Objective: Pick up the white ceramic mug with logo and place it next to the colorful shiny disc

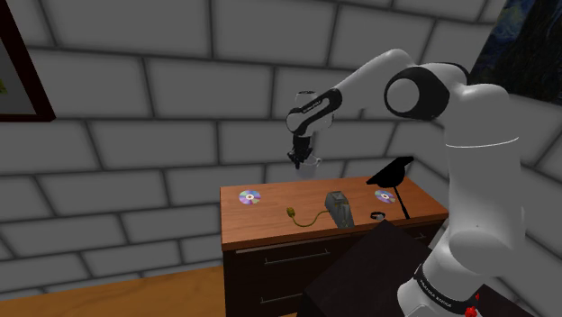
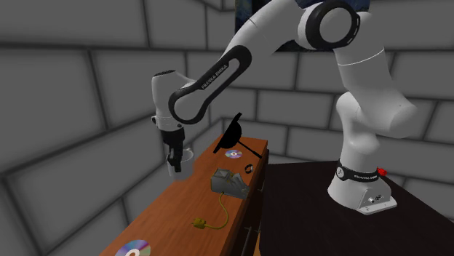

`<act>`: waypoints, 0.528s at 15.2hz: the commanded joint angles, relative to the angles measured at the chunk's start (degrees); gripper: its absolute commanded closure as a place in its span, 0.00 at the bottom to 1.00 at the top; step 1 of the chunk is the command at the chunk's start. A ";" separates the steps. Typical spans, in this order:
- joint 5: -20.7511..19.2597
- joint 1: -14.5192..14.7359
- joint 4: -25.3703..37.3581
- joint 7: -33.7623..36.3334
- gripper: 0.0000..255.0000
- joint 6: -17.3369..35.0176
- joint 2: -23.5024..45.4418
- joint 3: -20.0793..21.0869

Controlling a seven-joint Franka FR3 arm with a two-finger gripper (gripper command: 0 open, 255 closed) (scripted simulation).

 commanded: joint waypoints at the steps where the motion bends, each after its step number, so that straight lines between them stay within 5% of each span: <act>1: 0.01 1.44 3.52 2.29 1.00 -1.57 2.04 0.61; 8: 0.48 1.78 4.37 3.00 1.00 1.14 5.64 1.17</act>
